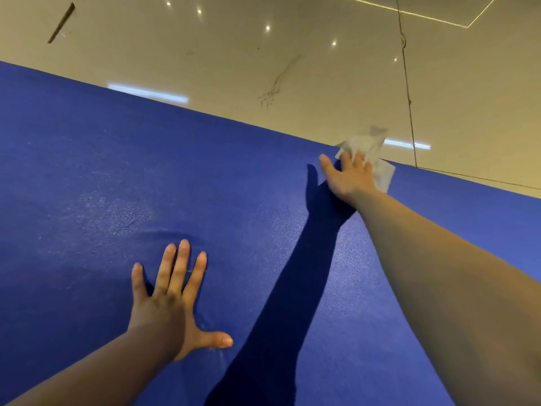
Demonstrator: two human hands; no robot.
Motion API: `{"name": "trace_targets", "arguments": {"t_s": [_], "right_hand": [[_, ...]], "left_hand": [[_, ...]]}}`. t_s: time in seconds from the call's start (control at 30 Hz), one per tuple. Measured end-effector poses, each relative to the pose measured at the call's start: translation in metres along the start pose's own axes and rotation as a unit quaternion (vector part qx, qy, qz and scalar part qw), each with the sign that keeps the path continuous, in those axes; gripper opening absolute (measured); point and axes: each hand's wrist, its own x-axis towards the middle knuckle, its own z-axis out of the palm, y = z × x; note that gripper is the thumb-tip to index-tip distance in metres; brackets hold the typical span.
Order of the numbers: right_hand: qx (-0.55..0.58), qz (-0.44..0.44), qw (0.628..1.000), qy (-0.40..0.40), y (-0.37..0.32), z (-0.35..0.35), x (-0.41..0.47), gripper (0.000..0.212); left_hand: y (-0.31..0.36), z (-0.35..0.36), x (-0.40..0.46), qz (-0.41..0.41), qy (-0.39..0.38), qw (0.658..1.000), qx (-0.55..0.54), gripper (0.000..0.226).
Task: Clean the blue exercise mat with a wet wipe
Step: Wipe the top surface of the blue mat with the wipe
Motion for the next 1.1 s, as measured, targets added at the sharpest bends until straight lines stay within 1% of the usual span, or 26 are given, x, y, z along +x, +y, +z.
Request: {"name": "trace_targets", "arguments": {"t_s": [0.03, 0.1, 0.13, 0.2, 0.23, 0.27, 0.3, 0.33, 0.43, 0.5, 0.57, 0.63, 0.67, 0.73, 0.87, 0.93, 0.97, 1.03, 1.07, 1.1], "right_hand": [[-0.010, -0.017, 1.000, -0.002, -0.016, 0.005, -0.007, 0.078], [-0.038, -0.099, 0.994, -0.025, -0.049, 0.026, -0.031, 0.079], [-0.057, -0.156, 0.985, -0.040, -0.063, 0.041, -0.045, 0.079], [-0.102, -0.263, 0.956, -0.081, -0.085, 0.065, -0.072, 0.080], [-0.115, -0.297, 0.943, -0.100, -0.088, 0.071, -0.080, 0.080], [-0.115, -0.313, 0.936, -0.112, -0.086, 0.073, -0.079, 0.079], [-0.097, -0.314, 0.938, -0.113, -0.079, 0.070, -0.075, 0.077], [-0.065, -0.296, 0.948, -0.103, -0.068, 0.064, -0.066, 0.074], [0.061, -0.163, 0.984, -0.047, -0.013, 0.033, -0.038, 0.056], [0.082, -0.089, 0.993, -0.010, 0.034, 0.017, -0.036, 0.049], [0.068, -0.036, 0.997, 0.003, 0.068, 0.016, -0.047, 0.053], [0.017, -0.001, 1.000, -0.012, 0.074, 0.031, -0.066, 0.067], [-0.014, -0.007, 1.000, -0.020, 0.067, 0.040, -0.074, 0.072], [-0.053, -0.054, 0.996, -0.045, 0.042, 0.059, -0.092, 0.075], [-0.040, -0.161, 0.978, -0.123, -0.009, 0.089, -0.146, 0.070], [-0.036, -0.212, 0.963, -0.160, -0.009, 0.100, -0.167, 0.066], [-0.030, -0.225, 0.960, -0.163, 0.001, 0.101, -0.170, 0.064], [-0.018, -0.209, 0.969, -0.129, 0.034, 0.096, -0.165, 0.063], [-0.014, -0.182, 0.978, -0.104, 0.055, 0.092, -0.162, 0.063], [-0.014, -0.149, 0.985, -0.084, 0.079, 0.088, -0.161, 0.063]], "left_hand": [[-0.001, 0.000, 0.001, 0.004, -0.004, 1.000, 0.004, 0.136], [-0.002, 0.002, 0.003, 0.006, 0.001, 1.000, 0.000, 0.137], [-0.002, 0.002, 0.003, 0.003, 0.005, 1.000, 0.000, 0.137], [0.000, 0.001, 0.002, -0.005, 0.018, 1.000, 0.004, 0.135], [0.001, 0.000, 0.001, -0.012, 0.020, 1.000, 0.009, 0.134], [0.002, 0.000, 0.000, -0.018, 0.021, 1.000, 0.012, 0.134], [0.004, 0.000, -0.001, -0.021, 0.025, 0.999, 0.013, 0.133], [0.004, 0.001, 0.000, -0.023, 0.032, 0.999, 0.014, 0.133], [0.005, 0.004, 0.001, -0.029, 0.044, 0.998, 0.017, 0.132], [0.005, 0.006, 0.001, -0.027, 0.055, 0.998, 0.011, 0.132], [0.004, 0.009, 0.003, -0.027, 0.073, 0.997, 0.004, 0.132], [0.004, 0.012, 0.004, -0.031, 0.089, 0.996, 0.004, 0.131], [0.005, 0.013, 0.005, -0.033, 0.099, 0.994, 0.007, 0.130], [0.007, 0.014, 0.004, -0.038, 0.121, 0.992, 0.024, 0.129], [0.010, 0.022, -0.001, -0.041, 0.187, 0.981, 0.036, 0.131], [0.012, 0.029, -0.002, -0.035, 0.210, 0.976, 0.041, 0.130], [0.014, 0.031, -0.005, -0.028, 0.225, 0.973, 0.040, 0.125], [0.019, 0.044, -0.011, -0.006, 0.254, 0.967, 0.021, 0.107], [0.021, 0.053, -0.012, 0.026, 0.293, 0.956, 0.005, 0.098], [0.021, 0.064, -0.013, 0.070, 0.345, 0.936, -0.002, 0.090]]}}
